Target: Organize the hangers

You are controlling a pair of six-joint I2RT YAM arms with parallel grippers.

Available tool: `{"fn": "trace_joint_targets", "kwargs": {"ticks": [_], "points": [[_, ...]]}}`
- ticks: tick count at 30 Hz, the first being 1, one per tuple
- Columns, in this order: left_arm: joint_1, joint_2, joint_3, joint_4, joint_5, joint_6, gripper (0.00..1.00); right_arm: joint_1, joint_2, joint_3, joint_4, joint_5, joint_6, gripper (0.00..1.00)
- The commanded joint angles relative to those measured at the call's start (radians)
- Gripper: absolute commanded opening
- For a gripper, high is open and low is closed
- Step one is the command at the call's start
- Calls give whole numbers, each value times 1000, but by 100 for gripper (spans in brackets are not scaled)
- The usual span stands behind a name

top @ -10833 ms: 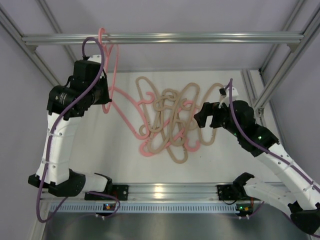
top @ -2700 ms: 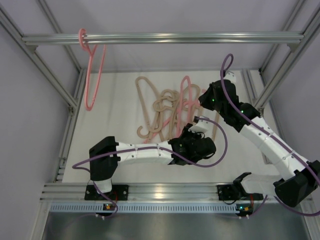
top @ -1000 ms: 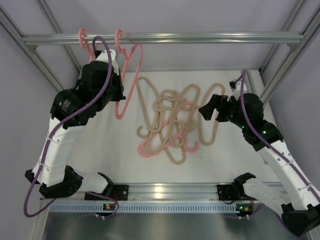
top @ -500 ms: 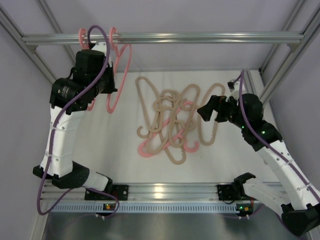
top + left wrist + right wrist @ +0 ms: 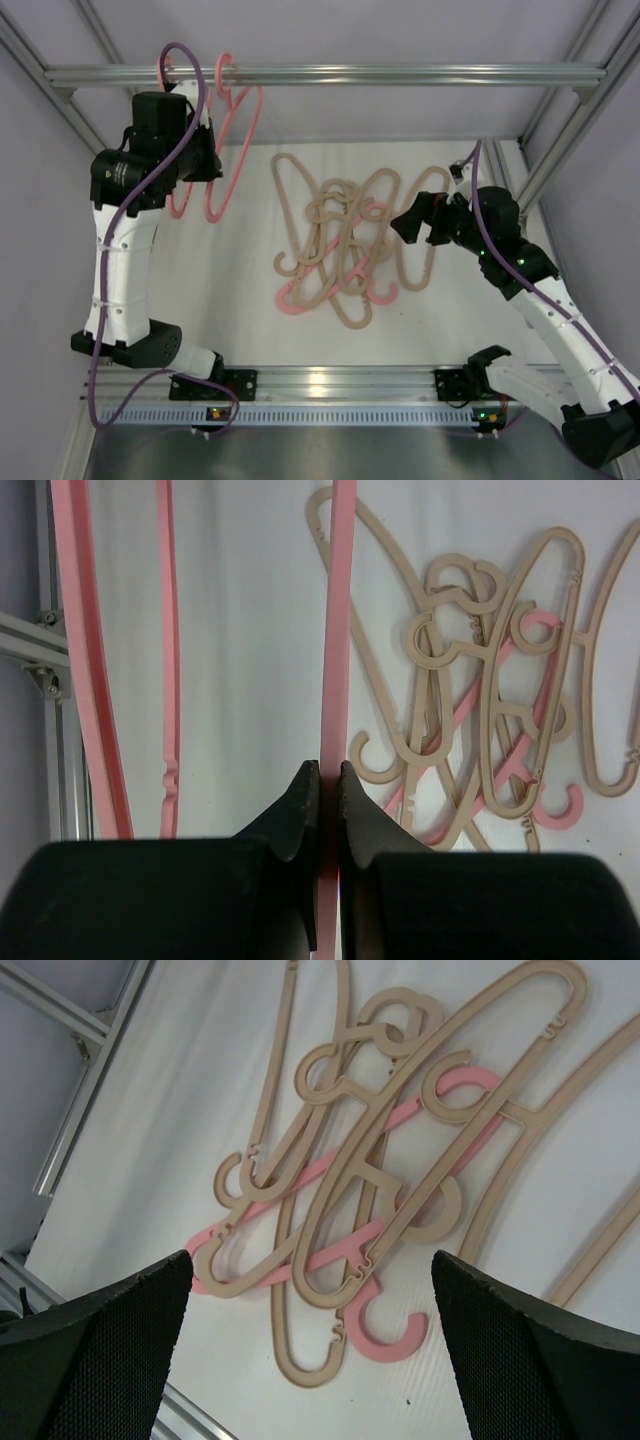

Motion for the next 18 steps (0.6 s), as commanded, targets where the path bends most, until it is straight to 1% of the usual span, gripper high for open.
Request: {"fn": "trace_joint_targets", "kwargs": {"ticks": [1, 6, 11, 15, 18], "points": [[49, 38, 30, 88, -30, -18, 0, -15, 4, 4, 78, -21, 8, 99], [59, 29, 5, 144, -39, -27, 0, -13, 16, -10, 103, -37, 18, 100], [60, 29, -82, 195, -42, -24, 0, -15, 18, -16, 116, -52, 27, 100], [69, 31, -131, 206, -56, -26, 0, -15, 15, -20, 115, -55, 28, 99], [101, 28, -151, 204, -30, -32, 0, -13, 10, -23, 115, -55, 28, 99]]}}
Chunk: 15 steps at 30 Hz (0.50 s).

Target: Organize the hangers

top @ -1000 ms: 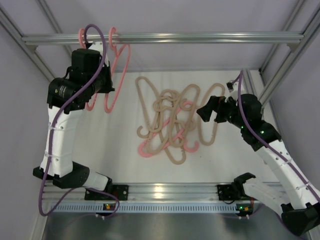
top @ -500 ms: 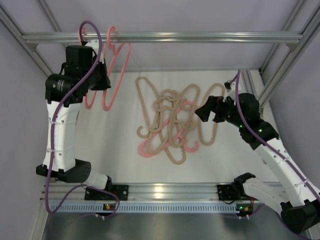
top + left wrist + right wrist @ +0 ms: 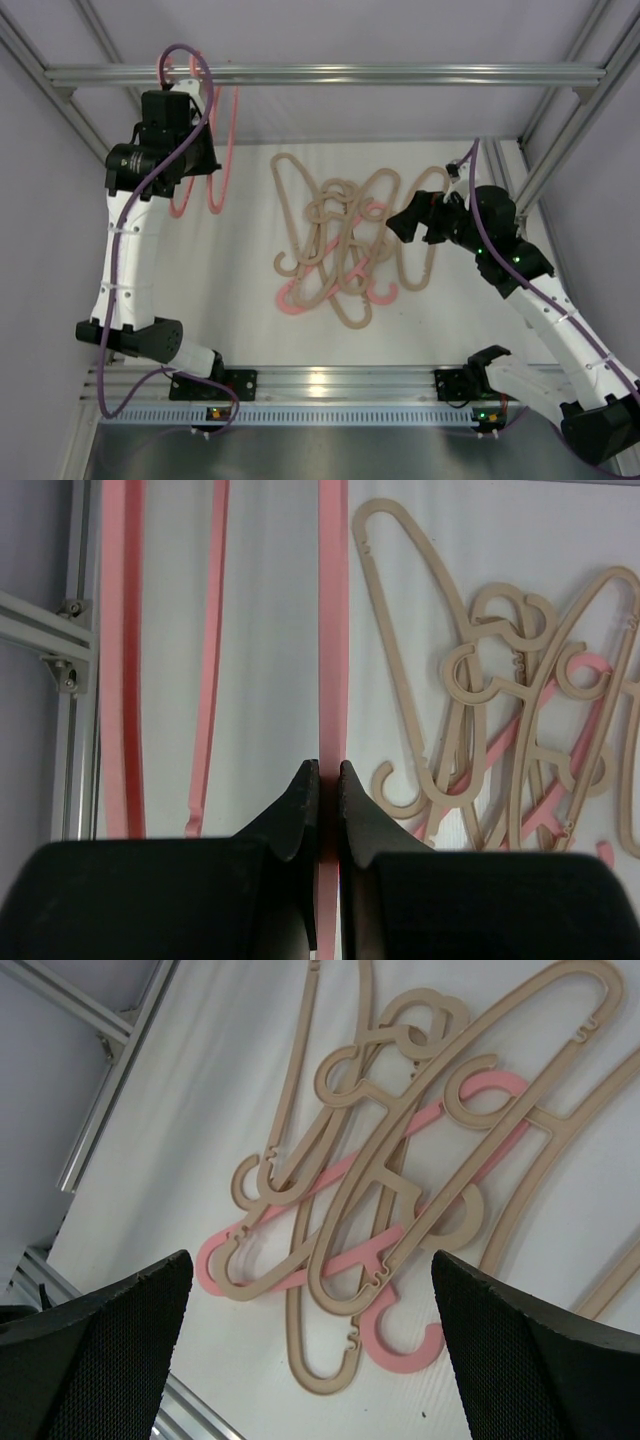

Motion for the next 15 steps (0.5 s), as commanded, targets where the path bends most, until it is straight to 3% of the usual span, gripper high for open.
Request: {"fn": "trace_joint_targets", "kwargs": {"ticks": [1, 15], "points": [[51, 3, -32, 70, 3, -15, 0, -13, -10, -10, 66, -11, 9, 99], [189, -21, -110, 66, -71, -33, 0, -13, -2, -45, 98, -14, 13, 100]]}}
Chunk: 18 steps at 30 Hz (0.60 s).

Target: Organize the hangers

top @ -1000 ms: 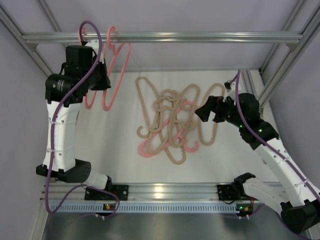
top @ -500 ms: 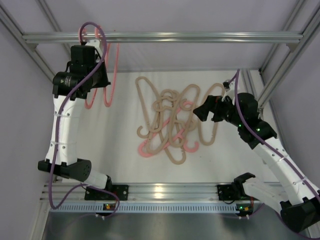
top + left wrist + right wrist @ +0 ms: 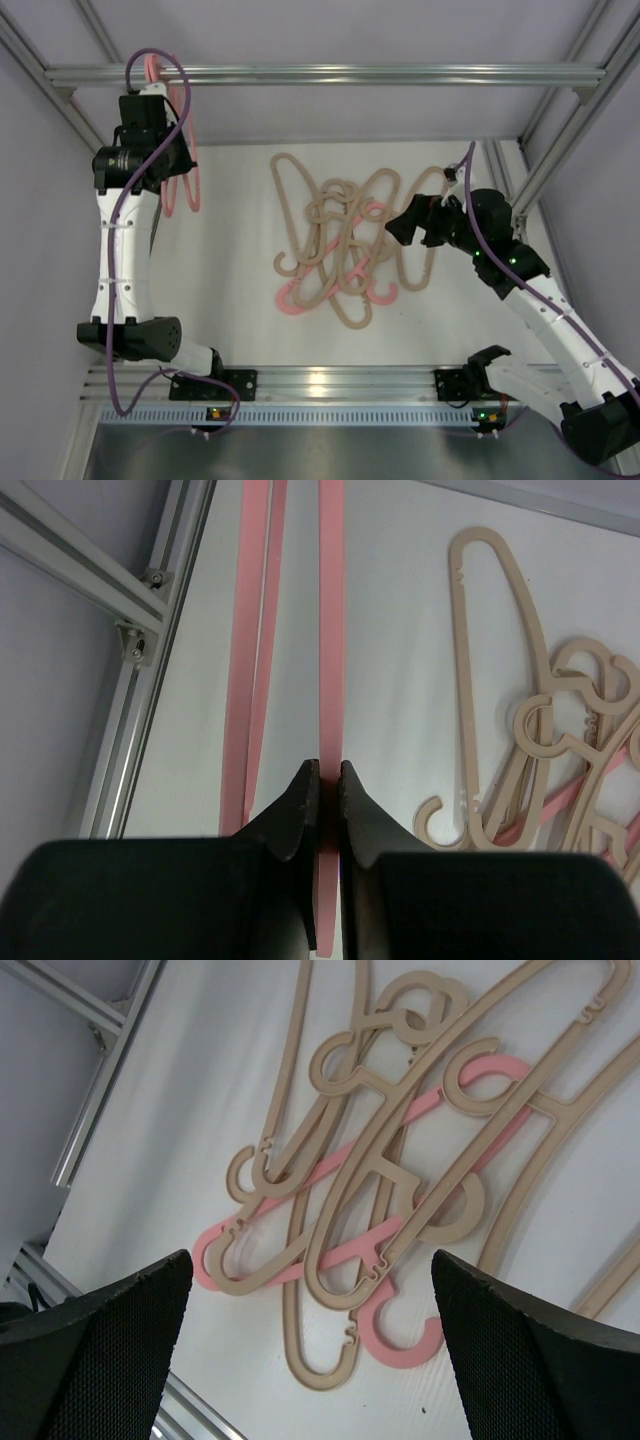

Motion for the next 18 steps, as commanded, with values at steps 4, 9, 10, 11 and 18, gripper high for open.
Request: {"fn": "trace_joint_targets", "kwargs": {"ticks": [4, 9, 10, 11, 18], "points": [[14, -36, 23, -10, -13, -28, 42, -12, 9, -38, 107, -16, -2, 99], [15, -104, 37, -9, 49, -44, 77, 8, 52, -61, 147, -24, -45, 99], [15, -116, 34, -6, 65, -50, 83, 18, 66, -62, 153, -22, -60, 99], [15, -140, 29, -3, 87, -58, 91, 34, 80, -62, 160, -16, -89, 99], [-152, -245, -161, 92, 246, -154, 97, 143, 265, -64, 183, 91, -100, 98]]}}
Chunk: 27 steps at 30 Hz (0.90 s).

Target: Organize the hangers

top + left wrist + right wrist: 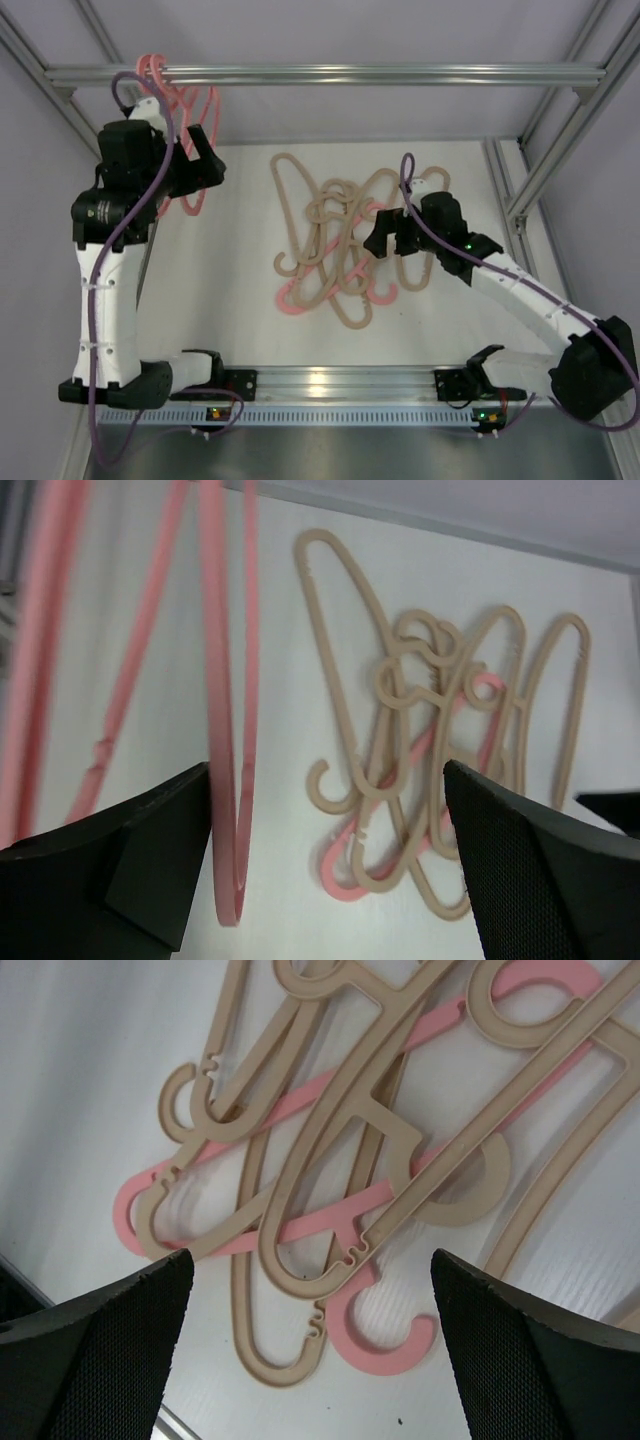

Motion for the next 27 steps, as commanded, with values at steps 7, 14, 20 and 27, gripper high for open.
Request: {"fn": "trace_joint_targets", "kwargs": {"ticks": [7, 14, 20, 27], "points": [[-477, -38, -335, 237, -123, -137, 96, 50, 255, 13, 92, 113, 65, 91], [-698, 40, -501, 348, -248, -172, 93, 51, 439, 39, 92, 147, 172, 79], [-769, 31, -613, 389, -320, -203, 92, 51, 546, 94, 108, 144, 211, 68], [-770, -157, -661, 388, -517, -253, 93, 51, 578, 119, 121, 149, 221, 68]]}}
